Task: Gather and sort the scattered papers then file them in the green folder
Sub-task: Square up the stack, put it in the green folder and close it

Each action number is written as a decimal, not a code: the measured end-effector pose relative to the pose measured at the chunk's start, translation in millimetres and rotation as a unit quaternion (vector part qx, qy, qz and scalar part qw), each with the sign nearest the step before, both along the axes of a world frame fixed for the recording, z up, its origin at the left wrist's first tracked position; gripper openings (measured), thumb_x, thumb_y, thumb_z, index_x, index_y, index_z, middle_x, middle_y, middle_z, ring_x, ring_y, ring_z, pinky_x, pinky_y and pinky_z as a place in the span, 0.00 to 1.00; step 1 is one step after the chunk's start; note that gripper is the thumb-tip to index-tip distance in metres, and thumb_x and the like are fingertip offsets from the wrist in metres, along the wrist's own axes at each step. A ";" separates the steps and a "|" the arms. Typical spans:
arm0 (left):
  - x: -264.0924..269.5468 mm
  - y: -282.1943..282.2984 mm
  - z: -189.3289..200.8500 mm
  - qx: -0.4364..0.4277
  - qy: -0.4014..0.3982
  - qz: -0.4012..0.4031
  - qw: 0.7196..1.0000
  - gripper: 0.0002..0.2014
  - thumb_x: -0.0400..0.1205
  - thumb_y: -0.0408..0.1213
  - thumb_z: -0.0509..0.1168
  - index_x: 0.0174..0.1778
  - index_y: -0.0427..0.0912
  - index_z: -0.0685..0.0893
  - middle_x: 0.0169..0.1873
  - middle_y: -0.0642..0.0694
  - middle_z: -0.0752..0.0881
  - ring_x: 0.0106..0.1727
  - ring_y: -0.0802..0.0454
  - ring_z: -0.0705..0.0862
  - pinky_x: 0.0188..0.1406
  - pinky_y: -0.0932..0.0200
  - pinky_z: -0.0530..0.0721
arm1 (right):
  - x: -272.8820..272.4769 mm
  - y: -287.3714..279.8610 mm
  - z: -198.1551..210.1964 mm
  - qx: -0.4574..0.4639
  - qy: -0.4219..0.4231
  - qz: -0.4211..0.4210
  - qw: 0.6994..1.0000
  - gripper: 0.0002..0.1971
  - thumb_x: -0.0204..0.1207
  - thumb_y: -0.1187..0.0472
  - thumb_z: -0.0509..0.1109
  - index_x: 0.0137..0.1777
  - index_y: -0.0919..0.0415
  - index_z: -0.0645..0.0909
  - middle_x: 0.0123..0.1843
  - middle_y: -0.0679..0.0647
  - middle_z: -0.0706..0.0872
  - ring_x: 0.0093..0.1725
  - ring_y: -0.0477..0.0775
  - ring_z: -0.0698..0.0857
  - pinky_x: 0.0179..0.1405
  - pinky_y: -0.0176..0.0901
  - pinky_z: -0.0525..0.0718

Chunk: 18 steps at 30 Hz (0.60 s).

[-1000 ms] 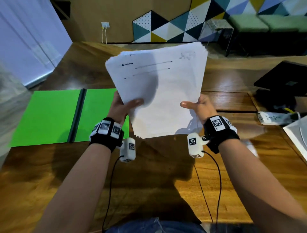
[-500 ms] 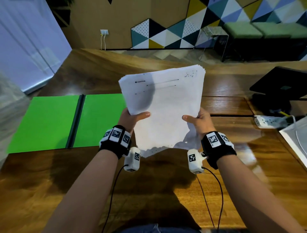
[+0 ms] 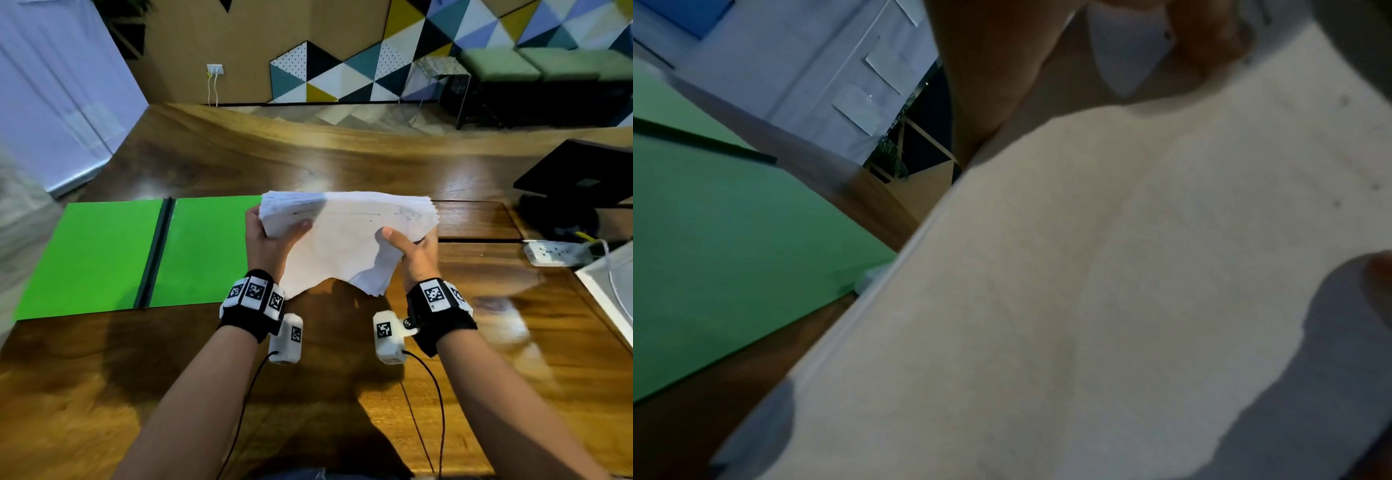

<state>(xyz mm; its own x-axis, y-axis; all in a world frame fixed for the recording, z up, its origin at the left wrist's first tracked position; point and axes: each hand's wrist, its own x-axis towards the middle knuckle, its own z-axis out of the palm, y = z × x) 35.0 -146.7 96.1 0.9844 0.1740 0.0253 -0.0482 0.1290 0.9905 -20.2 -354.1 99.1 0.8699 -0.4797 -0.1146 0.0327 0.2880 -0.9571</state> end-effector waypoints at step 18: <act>9.3 -8.8 -31.7 0.099 0.145 -0.063 0.982 0.24 0.69 0.25 0.63 0.62 0.41 0.72 0.56 0.42 0.81 0.52 0.46 0.78 0.48 0.56 0.77 | 27.0 4.9 -34.8 -0.097 0.130 -0.015 0.987 0.36 0.68 0.83 0.63 0.74 0.61 0.61 0.62 0.58 0.78 0.60 0.57 0.78 0.51 0.40 0.80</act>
